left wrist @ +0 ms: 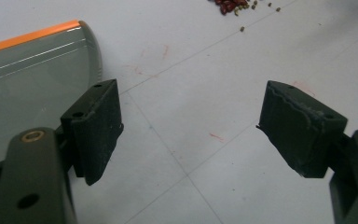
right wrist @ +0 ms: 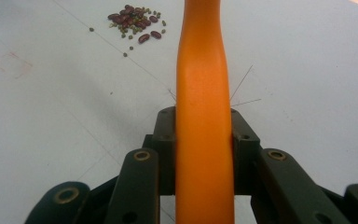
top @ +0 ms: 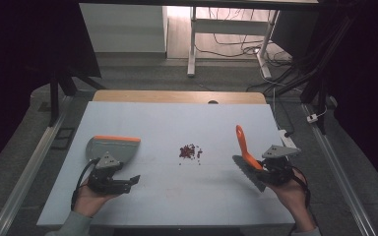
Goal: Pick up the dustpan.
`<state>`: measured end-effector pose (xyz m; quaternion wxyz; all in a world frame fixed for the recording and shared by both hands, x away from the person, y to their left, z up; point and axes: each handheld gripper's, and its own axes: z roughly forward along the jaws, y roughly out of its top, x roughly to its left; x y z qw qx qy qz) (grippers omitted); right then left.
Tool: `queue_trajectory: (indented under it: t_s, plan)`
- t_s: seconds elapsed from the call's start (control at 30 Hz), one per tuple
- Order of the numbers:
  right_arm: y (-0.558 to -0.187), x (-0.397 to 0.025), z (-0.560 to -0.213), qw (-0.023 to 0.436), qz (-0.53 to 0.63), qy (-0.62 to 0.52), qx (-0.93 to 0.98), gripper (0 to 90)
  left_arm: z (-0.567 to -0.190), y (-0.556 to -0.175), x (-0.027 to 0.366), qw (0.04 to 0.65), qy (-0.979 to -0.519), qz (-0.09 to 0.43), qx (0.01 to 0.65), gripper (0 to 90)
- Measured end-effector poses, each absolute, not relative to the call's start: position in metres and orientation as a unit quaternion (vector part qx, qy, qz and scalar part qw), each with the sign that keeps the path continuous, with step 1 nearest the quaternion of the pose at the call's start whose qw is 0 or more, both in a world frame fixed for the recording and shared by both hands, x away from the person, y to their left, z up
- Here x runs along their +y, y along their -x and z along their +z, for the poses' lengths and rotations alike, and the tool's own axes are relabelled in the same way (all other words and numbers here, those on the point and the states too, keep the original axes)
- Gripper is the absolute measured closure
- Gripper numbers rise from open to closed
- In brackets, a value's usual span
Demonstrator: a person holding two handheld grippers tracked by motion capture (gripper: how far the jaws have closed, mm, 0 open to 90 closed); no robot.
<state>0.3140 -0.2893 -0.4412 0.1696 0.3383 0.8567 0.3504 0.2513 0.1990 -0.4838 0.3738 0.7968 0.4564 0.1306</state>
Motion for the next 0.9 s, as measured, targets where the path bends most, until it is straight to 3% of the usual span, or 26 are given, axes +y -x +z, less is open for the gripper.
queue_trajectory:
  t_s: [0.43, 0.9]
  plan:
    - [-0.315, -0.292, -0.442, 0.168, 0.350, -0.336, 0.858, 70.4, -0.470, -0.267, 0.197, 0.338, -0.801, 0.119, 0.479, 21.8]
    - [-0.314, -0.289, -0.442, 0.175, 0.345, -0.336, 0.859, 70.4, -0.464, -0.274, 0.224, 0.335, -0.770, 0.110, 0.532, 20.2]
